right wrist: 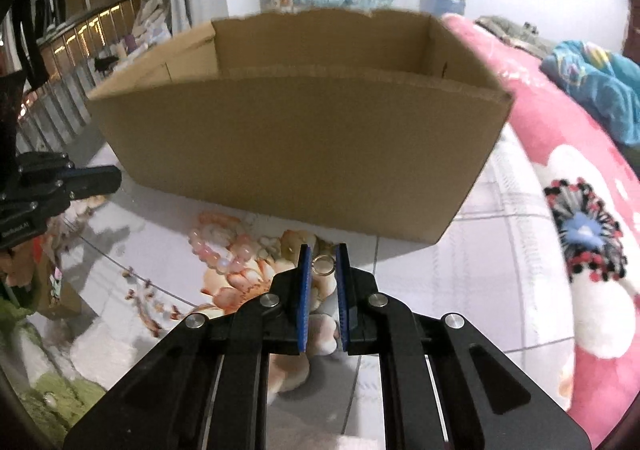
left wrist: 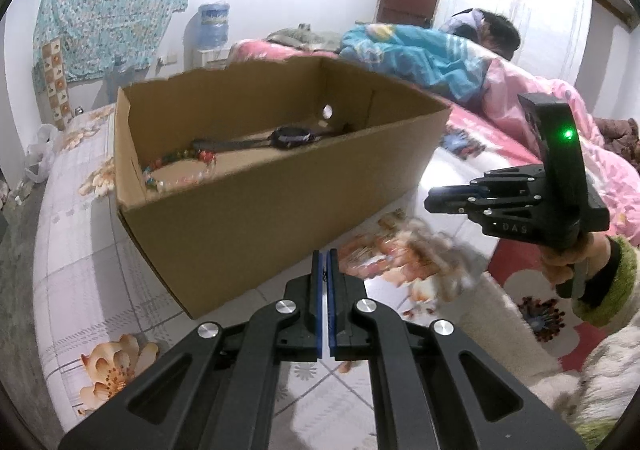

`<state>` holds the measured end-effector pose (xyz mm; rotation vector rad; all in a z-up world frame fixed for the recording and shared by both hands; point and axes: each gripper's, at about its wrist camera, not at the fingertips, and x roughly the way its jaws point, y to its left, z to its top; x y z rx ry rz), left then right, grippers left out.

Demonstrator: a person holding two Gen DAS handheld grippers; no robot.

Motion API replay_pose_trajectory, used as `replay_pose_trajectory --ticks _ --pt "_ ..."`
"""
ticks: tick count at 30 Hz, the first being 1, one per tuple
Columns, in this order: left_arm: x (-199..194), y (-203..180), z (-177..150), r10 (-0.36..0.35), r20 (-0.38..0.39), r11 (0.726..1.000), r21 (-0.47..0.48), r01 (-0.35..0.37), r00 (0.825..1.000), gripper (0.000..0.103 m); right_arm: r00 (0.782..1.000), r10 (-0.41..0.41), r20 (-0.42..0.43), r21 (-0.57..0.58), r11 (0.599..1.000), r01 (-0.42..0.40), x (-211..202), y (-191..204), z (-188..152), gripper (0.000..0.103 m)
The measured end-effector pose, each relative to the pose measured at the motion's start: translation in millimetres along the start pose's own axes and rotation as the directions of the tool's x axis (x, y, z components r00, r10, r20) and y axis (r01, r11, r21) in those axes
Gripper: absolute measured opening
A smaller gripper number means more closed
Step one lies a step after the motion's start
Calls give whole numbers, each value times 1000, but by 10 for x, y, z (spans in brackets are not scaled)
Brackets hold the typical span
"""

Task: Organize jewelry
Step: 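Lift the gold ring with the right gripper and carry it over the box, then open the right gripper to drop the gold ring into the box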

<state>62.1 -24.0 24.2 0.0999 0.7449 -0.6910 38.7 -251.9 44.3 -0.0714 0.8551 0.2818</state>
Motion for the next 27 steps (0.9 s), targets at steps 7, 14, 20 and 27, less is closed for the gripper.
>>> replay_pose_trajectory --ticks 7,14,20,27 --pt "-504 -200 342 -52 136 998 37 47 989 1 987 56 154 29 998 -61 -487 -10 247 10" --pt "-536 -186 874 -61 215 997 69 47 975 1 964 157 214 68 982 -176 -432 -90 715 10" --pt "53 94 1222 -51 85 999 -12 52 995 1 973 213 91 134 965 -224 45 -195 1001 10" --pt "534 327 1388 -31 -6 996 -88 31 999 2 980 195 -29 169 968 -187 518 -246 1181 25"
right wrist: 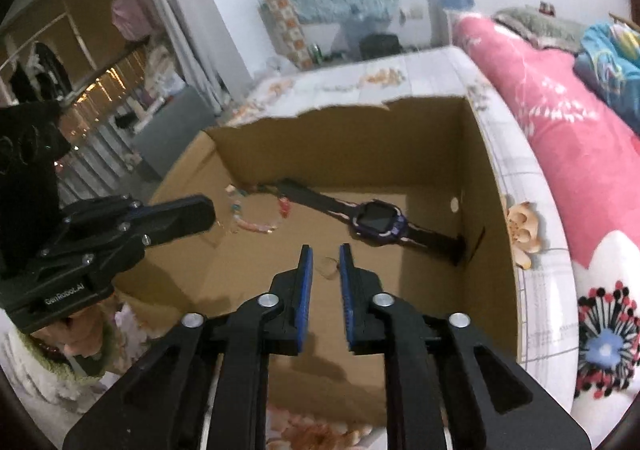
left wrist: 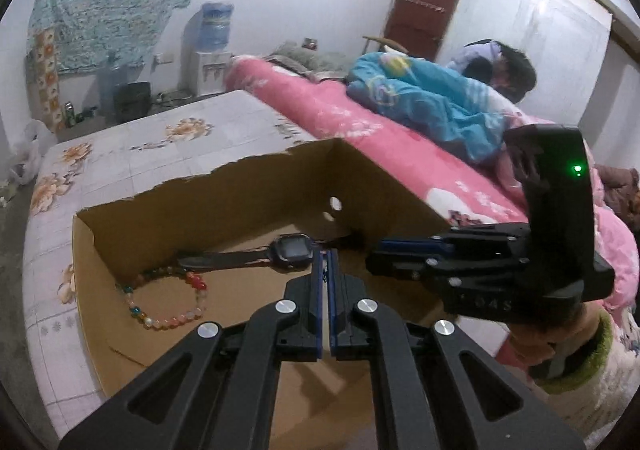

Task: Organize jewelry
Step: 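Open the right gripper to drop the gold ring into the box, then open the left gripper and withdraw both grippers from the box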

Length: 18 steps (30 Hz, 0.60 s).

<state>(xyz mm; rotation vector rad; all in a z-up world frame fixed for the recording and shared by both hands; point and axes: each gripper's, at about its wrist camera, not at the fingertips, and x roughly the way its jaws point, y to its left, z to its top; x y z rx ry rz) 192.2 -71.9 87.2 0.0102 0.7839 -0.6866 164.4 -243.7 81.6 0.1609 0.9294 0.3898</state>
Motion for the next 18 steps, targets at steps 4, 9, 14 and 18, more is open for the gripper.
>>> replay_pose_trajectory --ticks 4,9,14,18 --pt "59 62 -10 26 -12 999 -26 -27 1000 17 999 4 34 10 1000 -4 -95 -37 -15 37" --pt "53 120 -31 44 -14 998 -38 -45 999 18 998 9 70 48 999 -12 -295 -155 -52 38" --pt "-26 114 -42 56 -1 998 -40 -56 998 20 993 -2 121 85 996 -8 -531 -217 -145 38" --pt "-160 94 -60 57 25 998 -41 -56 998 27 983 -2 186 124 992 -21 -765 -237 -288 39"
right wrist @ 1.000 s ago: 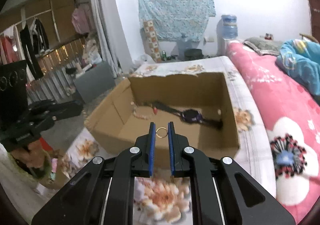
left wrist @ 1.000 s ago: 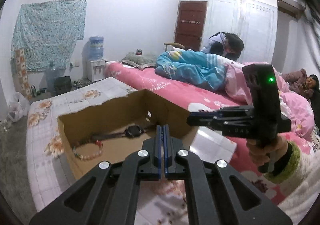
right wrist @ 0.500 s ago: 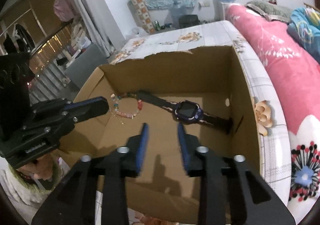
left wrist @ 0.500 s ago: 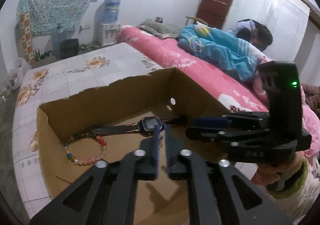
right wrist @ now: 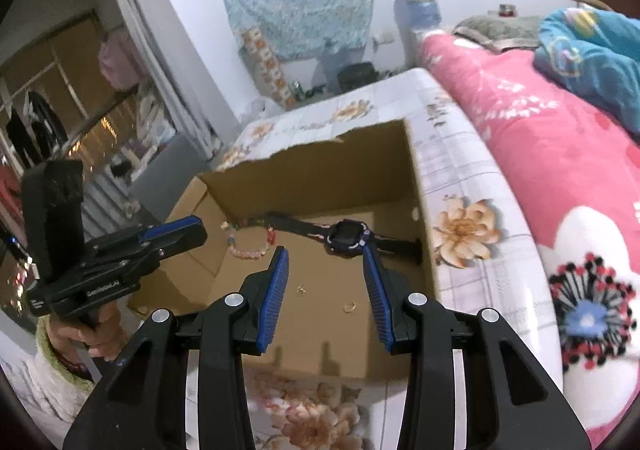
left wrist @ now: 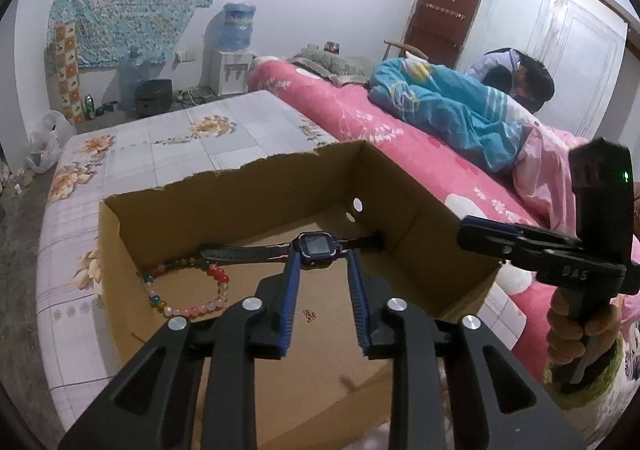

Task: Organize jewelry
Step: 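Open the left gripper and withdraw both grippers from the box, then move both grippers back to the pink bead bracelet on the sheet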

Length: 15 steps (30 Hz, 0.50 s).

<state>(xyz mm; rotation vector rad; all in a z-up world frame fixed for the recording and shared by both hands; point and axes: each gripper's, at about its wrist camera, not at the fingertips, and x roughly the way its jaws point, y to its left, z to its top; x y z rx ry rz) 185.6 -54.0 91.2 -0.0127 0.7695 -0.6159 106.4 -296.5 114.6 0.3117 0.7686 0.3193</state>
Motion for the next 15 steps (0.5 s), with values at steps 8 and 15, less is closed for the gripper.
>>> replay_pose_trajectory --ticks 8,15 --pt "-458 -11 -303 10 40 996 86 -13 999 56 988 19 153 40 999 -26 -618 -18 -475 58" --pt "-794 -54 -653 -18 33 990 141 13 999 77 991 -55 120 75 996 47 -724 -19 -897 66"
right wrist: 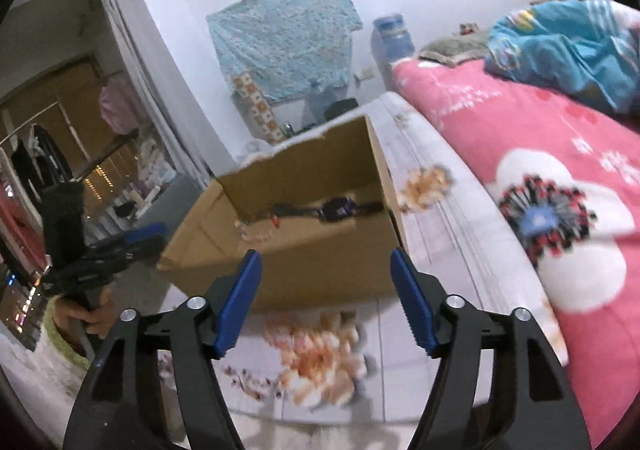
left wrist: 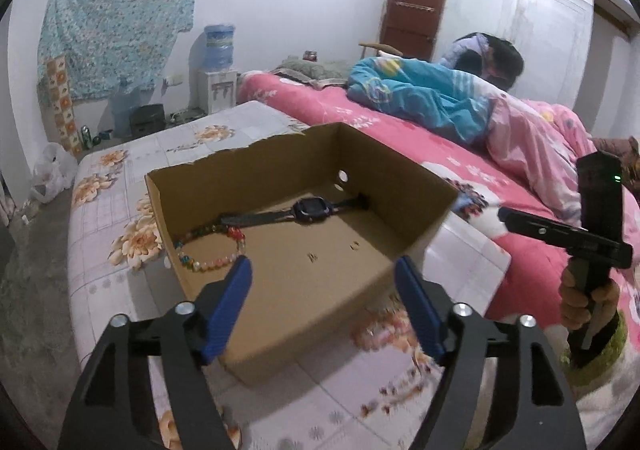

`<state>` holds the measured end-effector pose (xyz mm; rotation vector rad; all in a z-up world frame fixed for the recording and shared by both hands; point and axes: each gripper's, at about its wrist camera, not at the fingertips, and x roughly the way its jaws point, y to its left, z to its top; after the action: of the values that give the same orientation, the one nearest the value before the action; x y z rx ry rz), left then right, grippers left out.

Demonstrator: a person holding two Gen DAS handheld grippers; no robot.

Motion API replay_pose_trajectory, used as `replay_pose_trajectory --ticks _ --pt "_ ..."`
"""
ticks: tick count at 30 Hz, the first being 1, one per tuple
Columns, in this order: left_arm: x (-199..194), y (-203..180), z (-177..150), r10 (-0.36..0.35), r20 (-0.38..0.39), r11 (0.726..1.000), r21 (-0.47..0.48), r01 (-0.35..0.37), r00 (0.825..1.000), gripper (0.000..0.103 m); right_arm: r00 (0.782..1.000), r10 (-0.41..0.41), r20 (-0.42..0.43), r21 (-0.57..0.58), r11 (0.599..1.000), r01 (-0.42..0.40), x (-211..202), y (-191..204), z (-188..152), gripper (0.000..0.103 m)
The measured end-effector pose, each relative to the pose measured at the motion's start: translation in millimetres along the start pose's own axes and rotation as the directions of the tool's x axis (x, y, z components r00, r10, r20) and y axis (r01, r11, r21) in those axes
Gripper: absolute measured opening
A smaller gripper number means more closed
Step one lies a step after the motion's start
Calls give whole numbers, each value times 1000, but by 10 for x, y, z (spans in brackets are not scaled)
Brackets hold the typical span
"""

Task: Organize jewelry
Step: 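Move both grippers back to the pink bead bracelet on the sheet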

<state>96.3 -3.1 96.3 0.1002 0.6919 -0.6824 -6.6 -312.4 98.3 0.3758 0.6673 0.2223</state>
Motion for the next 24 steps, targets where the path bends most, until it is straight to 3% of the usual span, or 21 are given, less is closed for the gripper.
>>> replay_pose_trajectory --ticks 6,11,16,22,24 --pt "-92 -191 -324 -41 -52 998 49 43 998 91 995 -79 -58 10 997 80 68 -65 -256 78" --pt "121 -305 -649 -53 -132 998 20 56 990 96 978 -182 -105 -32 983 179 240 -21 -408 90" --pt "598 -280 -935 71 -288 997 -4 -75 955 96 944 -282 -168 -124 957 264 511 112 -538 93" --pt "813 -211 -1049 111 -336 992 -15 -124 935 96 909 -351 -224 -217 928 304 743 186 -701 93" --pt "837 -200 -1064 133 -324 990 -5 -142 937 97 901 -366 -234 -230 921 315 789 178 -742 93"
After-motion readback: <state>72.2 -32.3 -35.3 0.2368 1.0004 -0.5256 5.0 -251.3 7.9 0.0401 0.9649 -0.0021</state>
